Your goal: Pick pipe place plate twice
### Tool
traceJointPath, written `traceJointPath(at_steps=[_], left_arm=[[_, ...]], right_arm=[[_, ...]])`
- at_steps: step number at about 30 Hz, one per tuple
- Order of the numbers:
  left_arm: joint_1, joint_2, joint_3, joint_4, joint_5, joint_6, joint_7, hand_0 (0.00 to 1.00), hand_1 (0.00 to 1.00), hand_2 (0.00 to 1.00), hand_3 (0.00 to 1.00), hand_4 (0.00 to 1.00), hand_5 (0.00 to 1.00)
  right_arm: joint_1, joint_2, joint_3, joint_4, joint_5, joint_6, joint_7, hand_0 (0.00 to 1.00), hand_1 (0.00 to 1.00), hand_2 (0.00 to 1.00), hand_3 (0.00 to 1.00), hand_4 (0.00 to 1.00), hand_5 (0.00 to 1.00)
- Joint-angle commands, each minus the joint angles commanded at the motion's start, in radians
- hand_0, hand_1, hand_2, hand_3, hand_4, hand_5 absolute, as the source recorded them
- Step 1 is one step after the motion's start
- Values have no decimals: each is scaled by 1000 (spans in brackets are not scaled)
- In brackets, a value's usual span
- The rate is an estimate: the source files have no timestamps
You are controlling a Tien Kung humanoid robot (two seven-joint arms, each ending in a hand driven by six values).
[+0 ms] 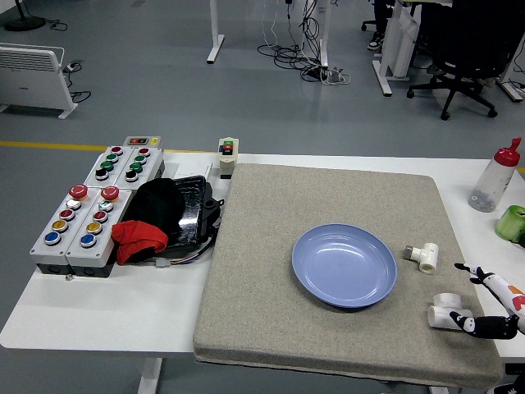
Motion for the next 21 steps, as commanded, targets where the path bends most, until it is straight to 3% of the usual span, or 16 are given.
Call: traceJointPath(at_steps=[8, 14, 15, 20, 21], left_arm=[[0, 0, 3, 0, -6, -1, -2, 692, 671, 683, 617, 254, 998], [0, -1, 3, 0, -7, 0, -2, 693, 671, 683, 616, 254, 998], [0, -1, 3, 0, -7, 0, -2, 692, 671, 683, 616, 254, 998], [-1, -2, 3, 0, -9, 0, -2, 692, 671, 683, 616, 254, 998], [-1, -2, 3, 0, -9, 0, -2, 693, 671, 683, 616, 254, 998]], right_arm=[[5, -9, -38, -4, -22, 2, -9, 998, 938, 998, 959, 747, 299], [33, 3, -82, -43, -73, -37, 1, 998, 936, 998, 959, 740, 300], [36, 5, -85, -48, -79, -43, 3, 967, 900, 985, 916, 707, 257], [49, 15, -88, -78, -99, -39, -5, 967, 900, 985, 916, 707, 257], [50, 16, -87, -82, -99, -40, -4, 777, 769, 813, 826, 653, 174]])
